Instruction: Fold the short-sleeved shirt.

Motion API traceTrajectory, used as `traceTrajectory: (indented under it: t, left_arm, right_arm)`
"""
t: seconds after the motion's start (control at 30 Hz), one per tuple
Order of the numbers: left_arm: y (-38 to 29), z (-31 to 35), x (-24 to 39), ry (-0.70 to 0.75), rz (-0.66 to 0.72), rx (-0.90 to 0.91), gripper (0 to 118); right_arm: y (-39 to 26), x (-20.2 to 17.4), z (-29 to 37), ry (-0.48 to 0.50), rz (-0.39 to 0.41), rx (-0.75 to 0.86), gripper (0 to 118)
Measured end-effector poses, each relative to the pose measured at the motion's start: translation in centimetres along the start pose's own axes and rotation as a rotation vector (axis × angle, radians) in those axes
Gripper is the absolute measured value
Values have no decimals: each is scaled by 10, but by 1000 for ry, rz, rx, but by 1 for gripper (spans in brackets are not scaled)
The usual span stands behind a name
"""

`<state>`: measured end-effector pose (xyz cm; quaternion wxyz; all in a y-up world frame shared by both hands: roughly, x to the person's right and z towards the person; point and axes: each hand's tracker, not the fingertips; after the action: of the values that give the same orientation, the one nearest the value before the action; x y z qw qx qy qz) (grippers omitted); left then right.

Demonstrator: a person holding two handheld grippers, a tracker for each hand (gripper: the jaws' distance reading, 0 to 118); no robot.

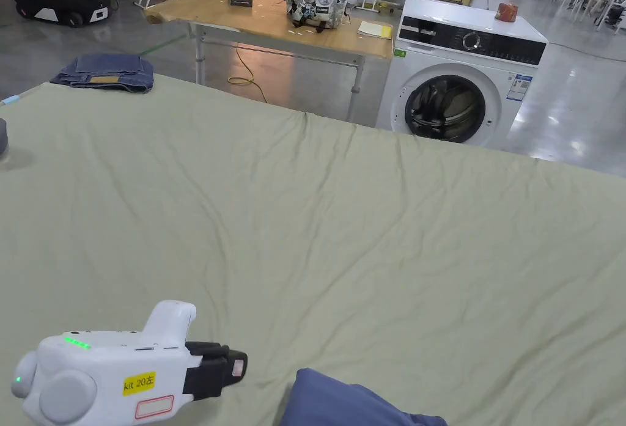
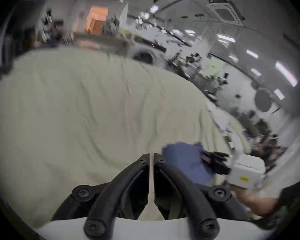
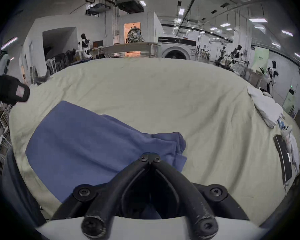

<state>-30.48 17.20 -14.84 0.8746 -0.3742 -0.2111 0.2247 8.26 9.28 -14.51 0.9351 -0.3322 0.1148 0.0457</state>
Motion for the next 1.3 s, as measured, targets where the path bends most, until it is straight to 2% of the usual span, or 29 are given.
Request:
traceTrajectory:
  t: [0.03, 0.07, 0.13, 0.17, 0.47, 0.53, 0.6, 0.67, 0.7, 0.77, 0.83, 1.0, 1.1, 1.2, 1.3]
  left_arm:
    - [2, -6, -12, -82, 63, -47, 20]
    - [4, -14, -24, -135, 134, -91, 41]
    - [6, -26, -22, -214, 194, -133, 92]
    - [6, -36, -27, -263, 205, -178, 95]
    - [-19, -118, -49, -447, 409, -348, 95]
    - [-29, -132, -45, -522, 451, -323, 94]
    - [-35, -145, -42, -544, 494, -318, 75]
    - [-40, -155, -43, -458, 484, -337, 38]
    - [-40, -154, -44, -448, 456, -319, 30]
    - [-41, -143, -36, -481, 496, -302, 25]
    - [-40, -136, -27, -448, 465, -290, 23]
    - [-33, -125, -5, -478, 441, -271, 22]
    - [-26, -127, -17, -490, 419, -274, 22]
    - [-14, -114, -17, -506, 416, -266, 22]
    - [-2, -93, -27, -508, 410, -237, 22]
  right_arm:
    - [0, 0, 0, 0, 0, 0, 0]
    - [0, 0, 0, 0, 1, 1, 0]
    - [0, -1, 0, -1, 8, 2, 0]
    - [-1, 0, 0, -1, 8, 2, 0]
    - [0, 1, 0, -1, 9, 4, 0]
    - [-1, 0, 0, -2, 6, 5, 0]
    - [-1, 0, 0, -3, 4, 8, 0]
    - [-1, 0, 0, -5, 5, 7, 0]
    - [-2, 1, 0, -7, 6, 4, 0]
    - [-2, 2, 0, 0, 3, 7, 0]
    - [-2, 0, 1, 0, 12, 10, 0]
    - [-1, -2, 3, -7, 33, 16, 0]
    - [7, -2, 8, -9, 44, 29, 0]
    - [20, 1, 17, -10, 16, 84, 0]
    - [41, 2, 23, -17, 25, 159, 0]
